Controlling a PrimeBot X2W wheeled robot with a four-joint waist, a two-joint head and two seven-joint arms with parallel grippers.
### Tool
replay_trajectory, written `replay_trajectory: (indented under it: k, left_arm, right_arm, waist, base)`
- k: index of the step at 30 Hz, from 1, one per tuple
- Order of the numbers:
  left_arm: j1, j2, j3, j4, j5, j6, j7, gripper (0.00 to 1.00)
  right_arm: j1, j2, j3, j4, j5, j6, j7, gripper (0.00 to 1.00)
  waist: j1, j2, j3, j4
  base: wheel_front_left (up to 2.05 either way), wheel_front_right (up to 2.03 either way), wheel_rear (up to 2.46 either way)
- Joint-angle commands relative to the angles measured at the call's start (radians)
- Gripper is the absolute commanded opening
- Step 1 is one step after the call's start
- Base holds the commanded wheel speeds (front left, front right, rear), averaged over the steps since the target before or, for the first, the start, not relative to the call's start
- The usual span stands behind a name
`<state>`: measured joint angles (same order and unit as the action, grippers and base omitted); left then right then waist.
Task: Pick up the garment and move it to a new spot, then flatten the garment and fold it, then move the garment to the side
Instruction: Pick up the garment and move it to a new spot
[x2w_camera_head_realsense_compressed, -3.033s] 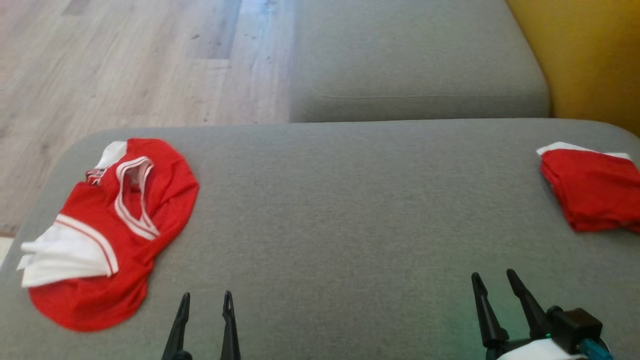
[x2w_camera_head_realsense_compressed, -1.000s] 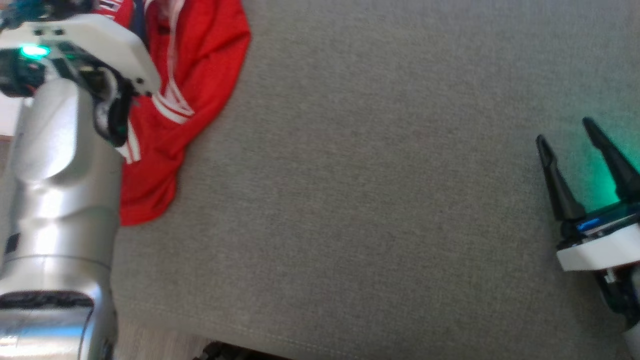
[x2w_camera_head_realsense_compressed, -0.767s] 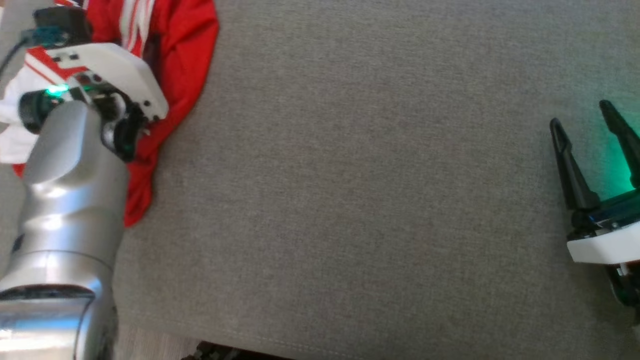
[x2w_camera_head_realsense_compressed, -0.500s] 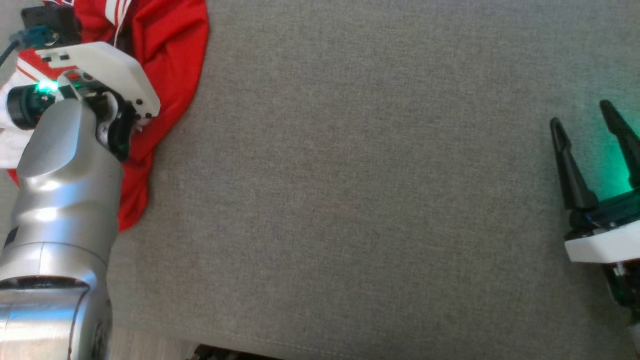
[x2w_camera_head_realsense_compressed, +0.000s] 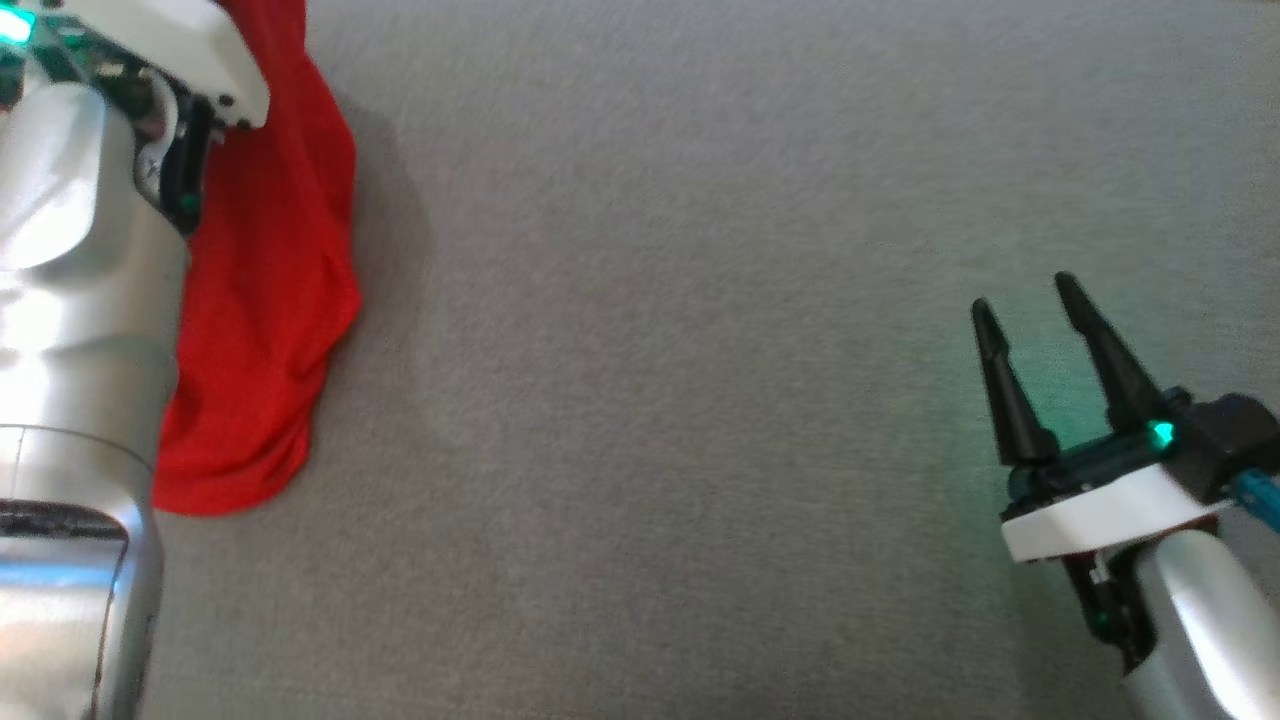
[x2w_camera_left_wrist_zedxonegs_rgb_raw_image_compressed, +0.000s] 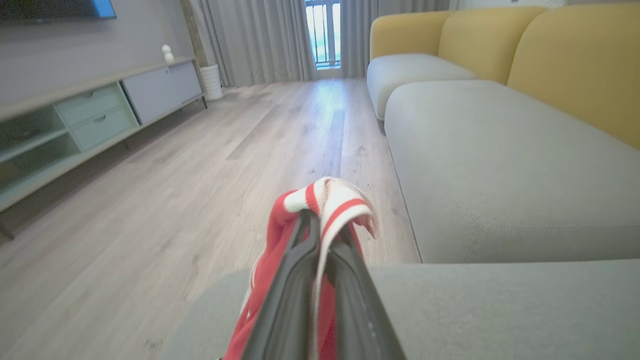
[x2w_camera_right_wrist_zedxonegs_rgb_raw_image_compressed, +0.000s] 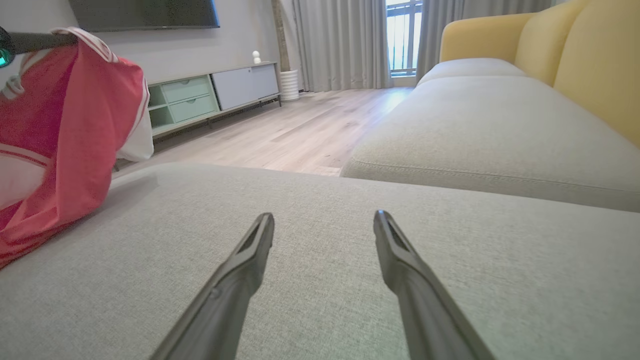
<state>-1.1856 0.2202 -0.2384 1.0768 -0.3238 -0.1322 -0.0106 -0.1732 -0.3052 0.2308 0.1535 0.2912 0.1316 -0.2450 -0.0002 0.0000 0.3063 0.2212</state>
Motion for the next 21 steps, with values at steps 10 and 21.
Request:
replay_trajectory:
  k: [10,21]
  left_arm:
    - [-0.073,0.105,-0.188,-0.239,-0.118,0.002,0.041,0.00]
    - [-0.056,0.069,-0.309,-0.405,-0.237,0.002,0.087,0.00]
  right_arm:
    - [0.062,0.116,0.014,-0.019,0.010,-0.001,-0.017,1.00]
    - [0.083,0.168,0.009,-0.059,0.015,-0.001,-0.017,1.00]
  waist:
    - [0.0002,0.0000,-0.248,-0.276]
    - [0.0002,0.0000,-0.302,-0.431]
  base:
    - [0.00,0.00,0.00]
    - [0.00,0.00,0.00]
